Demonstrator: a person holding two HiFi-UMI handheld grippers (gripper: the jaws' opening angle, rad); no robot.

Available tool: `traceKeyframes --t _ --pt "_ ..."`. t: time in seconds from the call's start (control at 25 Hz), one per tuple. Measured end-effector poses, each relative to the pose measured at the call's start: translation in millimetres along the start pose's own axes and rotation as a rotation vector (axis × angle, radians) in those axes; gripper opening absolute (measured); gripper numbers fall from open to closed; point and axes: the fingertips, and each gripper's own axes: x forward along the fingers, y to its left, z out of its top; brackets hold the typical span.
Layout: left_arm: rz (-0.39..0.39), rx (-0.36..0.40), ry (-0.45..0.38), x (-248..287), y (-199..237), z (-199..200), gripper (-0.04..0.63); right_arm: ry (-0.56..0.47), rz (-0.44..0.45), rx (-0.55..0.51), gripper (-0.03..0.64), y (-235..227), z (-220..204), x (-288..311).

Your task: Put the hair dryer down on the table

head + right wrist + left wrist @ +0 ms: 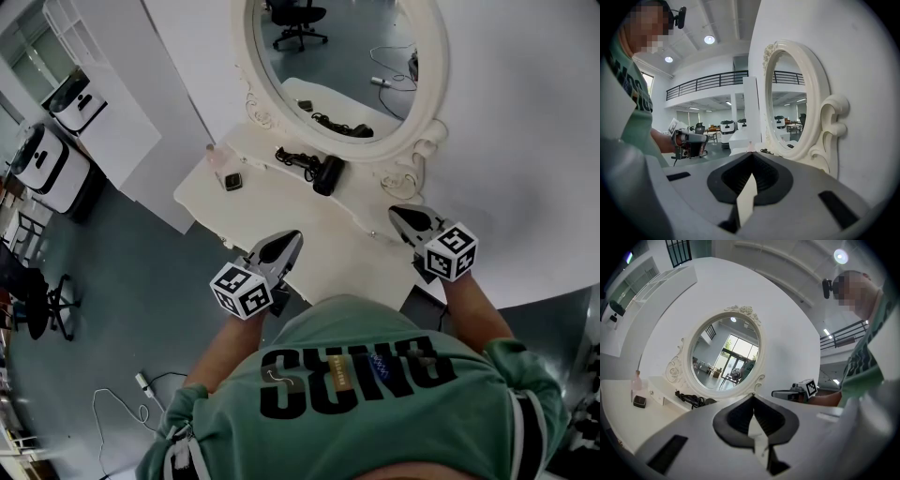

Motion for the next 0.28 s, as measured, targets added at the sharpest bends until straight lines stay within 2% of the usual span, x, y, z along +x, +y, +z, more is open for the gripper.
traceKeyframes --t 0.28 --pt "0.000 -0.003 -0.002 -0.4 2.2 4.2 0.011 0.006 0.003 -0.003 -0.006 0.9 2.7 2.4"
